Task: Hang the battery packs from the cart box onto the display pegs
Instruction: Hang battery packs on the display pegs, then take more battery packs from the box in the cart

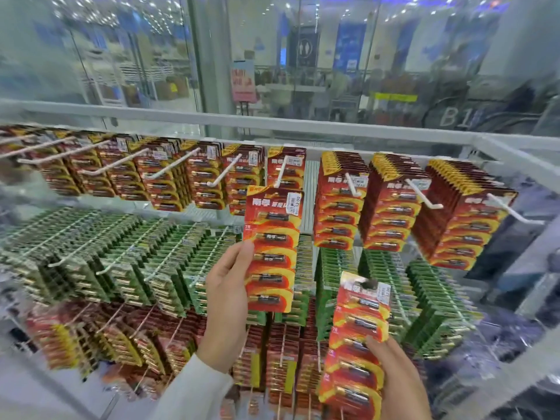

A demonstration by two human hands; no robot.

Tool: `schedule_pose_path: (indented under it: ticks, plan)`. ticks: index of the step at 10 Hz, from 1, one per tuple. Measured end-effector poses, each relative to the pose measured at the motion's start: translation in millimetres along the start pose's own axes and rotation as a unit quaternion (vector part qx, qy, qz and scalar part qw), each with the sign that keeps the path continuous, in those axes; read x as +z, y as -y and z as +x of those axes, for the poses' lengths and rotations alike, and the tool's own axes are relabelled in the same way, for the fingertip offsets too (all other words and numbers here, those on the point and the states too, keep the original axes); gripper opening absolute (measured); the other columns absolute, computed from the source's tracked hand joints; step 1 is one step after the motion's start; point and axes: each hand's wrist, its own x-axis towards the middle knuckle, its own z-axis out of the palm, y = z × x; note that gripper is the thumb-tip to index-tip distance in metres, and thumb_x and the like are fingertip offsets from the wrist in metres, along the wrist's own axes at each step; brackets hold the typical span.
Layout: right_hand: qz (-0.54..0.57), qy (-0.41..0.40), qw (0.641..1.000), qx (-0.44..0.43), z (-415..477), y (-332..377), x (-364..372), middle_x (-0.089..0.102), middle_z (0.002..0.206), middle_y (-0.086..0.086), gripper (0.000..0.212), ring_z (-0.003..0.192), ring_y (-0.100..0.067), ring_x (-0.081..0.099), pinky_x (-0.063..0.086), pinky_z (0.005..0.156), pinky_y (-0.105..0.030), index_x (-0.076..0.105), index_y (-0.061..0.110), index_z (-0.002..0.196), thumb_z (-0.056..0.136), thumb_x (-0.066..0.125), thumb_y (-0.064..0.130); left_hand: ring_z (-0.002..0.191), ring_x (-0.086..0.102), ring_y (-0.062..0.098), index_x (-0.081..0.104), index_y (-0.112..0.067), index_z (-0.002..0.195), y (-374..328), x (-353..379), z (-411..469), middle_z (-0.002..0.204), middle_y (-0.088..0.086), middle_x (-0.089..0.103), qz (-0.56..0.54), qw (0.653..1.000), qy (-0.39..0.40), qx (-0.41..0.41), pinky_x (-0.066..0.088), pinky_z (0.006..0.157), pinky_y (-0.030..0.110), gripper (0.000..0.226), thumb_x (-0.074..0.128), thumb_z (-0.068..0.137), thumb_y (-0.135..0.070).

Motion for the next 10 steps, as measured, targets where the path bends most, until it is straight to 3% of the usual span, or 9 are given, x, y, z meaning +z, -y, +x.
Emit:
schedule_pose_path:
  ticks: [1, 2, 3, 4, 5, 6, 7, 9, 10]
  plan:
    - [-0.013, 0.015, 1.0, 0.002, 3, -3, -6, 0.075, 0.076, -0.012, 0.019, 0.06, -0.009, 0.073, 0.053, 0.066, -0.032, 0.07, 0.002, 0.108, 0.098, 0.055, -0.004, 0.069, 0.076, 0.029, 0.078, -0.016, 0.099, 0, -1, -4, 0.092, 0.015, 0.079, -0.012, 1.0, -0.008, 0.005, 0.06, 0.053, 0.036, 0.024, 0.057, 0.104, -0.027]
    - [-0.074, 0.045, 0.996, 0.021, 13, -8, -16, 0.07, 0.085, 0.0, 0.023, 0.058, 0.013, 0.063, 0.046, 0.06, -0.008, 0.065, -0.014, 0.116, 0.096, 0.054, -0.011, 0.067, 0.076, 0.028, 0.079, -0.015, 0.098, -3, -1, -9, 0.089, 0.013, 0.079, -0.017, 1.0, -0.007, 0.021, 0.06, 0.052, 0.034, 0.026, 0.056, 0.104, -0.025]
    - [-0.126, 0.038, 0.991, -0.002, 14, -11, -16, 0.067, 0.086, 0.001, 0.032, 0.059, 0.016, 0.062, 0.045, 0.06, -0.004, 0.061, -0.021, 0.115, 0.096, 0.059, 0.004, 0.068, 0.076, 0.027, 0.08, -0.016, 0.097, -6, 2, -7, 0.089, 0.012, 0.079, -0.017, 1.0, -0.009, 0.024, 0.06, 0.053, 0.034, 0.026, 0.056, 0.104, -0.026]
    - [-0.116, 0.048, 0.992, -0.008, 18, -23, -17, 0.07, 0.113, -0.013, 0.085, 0.088, 0.006, 0.07, 0.054, 0.08, -0.014, 0.062, -0.007, 0.127, 0.064, 0.09, 0.042, 0.069, 0.076, 0.026, 0.081, -0.02, 0.092, -8, 4, -1, 0.089, 0.011, 0.079, -0.013, 1.0, -0.016, 0.023, 0.06, 0.054, 0.034, 0.028, 0.057, 0.104, -0.026]
    - [-0.056, -0.01, 0.997, 0.046, 27, -28, -20, 0.062, 0.138, -0.009, 0.13, 0.124, -0.026, 0.063, 0.052, 0.103, -0.046, 0.054, 0.012, 0.145, 0.032, 0.1, 0.057, 0.072, 0.077, 0.026, 0.081, -0.02, 0.094, -7, 4, 0, 0.092, 0.01, 0.079, -0.011, 1.0, -0.022, 0.017, 0.061, 0.055, 0.034, 0.027, 0.057, 0.104, -0.026]
    - [-0.038, -0.017, 0.998, 0.052, 15, -12, -7, 0.065, 0.131, -0.013, 0.077, 0.117, -0.036, 0.063, 0.051, 0.096, -0.053, 0.051, 0.01, 0.148, 0.079, 0.084, 0.02, 0.072, 0.077, 0.026, 0.078, -0.015, 0.104, -6, 6, 5, 0.093, 0.011, 0.08, -0.007, 0.999, -0.03, 0.01, 0.061, 0.056, 0.034, 0.023, 0.058, 0.104, -0.027]
    - [-0.01, -0.042, 0.998, 0.049, 14, -6, -5, 0.072, 0.11, -0.012, 0.064, 0.098, -0.032, 0.068, 0.054, 0.076, -0.046, 0.051, 0.01, 0.146, 0.087, 0.075, 0.013, 0.072, 0.077, 0.026, 0.077, -0.015, 0.106, -6, 9, 11, 0.094, 0.01, 0.08, -0.005, 1.0, -0.028, 0.007, 0.062, 0.056, 0.034, 0.022, 0.06, 0.104, -0.027]
    - [0.01, -0.05, 0.999, 0.01, 11, 11, -2, 0.071, 0.123, -0.013, 0.058, 0.107, -0.036, 0.07, 0.055, 0.08, -0.046, 0.053, 0.017, 0.144, 0.09, 0.073, 0.022, 0.079, 0.078, 0.031, 0.077, -0.019, 0.108, 1, 16, 31, 0.097, 0.01, 0.08, 0.013, 1.0, -0.024, 0.001, 0.064, 0.064, 0.041, 0.022, 0.059, 0.105, -0.03]
    - [0.015, -0.03, 0.999, -0.025, 8, 26, -1, 0.07, 0.127, -0.008, 0.067, 0.109, -0.035, 0.07, 0.059, 0.084, -0.053, 0.058, 0.025, 0.135, 0.075, 0.084, 0.041, 0.09, 0.078, 0.035, 0.076, -0.018, 0.113, 11, 23, 59, 0.102, 0.01, 0.08, 0.034, 0.999, -0.021, -0.001, 0.063, 0.079, 0.049, 0.025, 0.058, 0.106, -0.034]
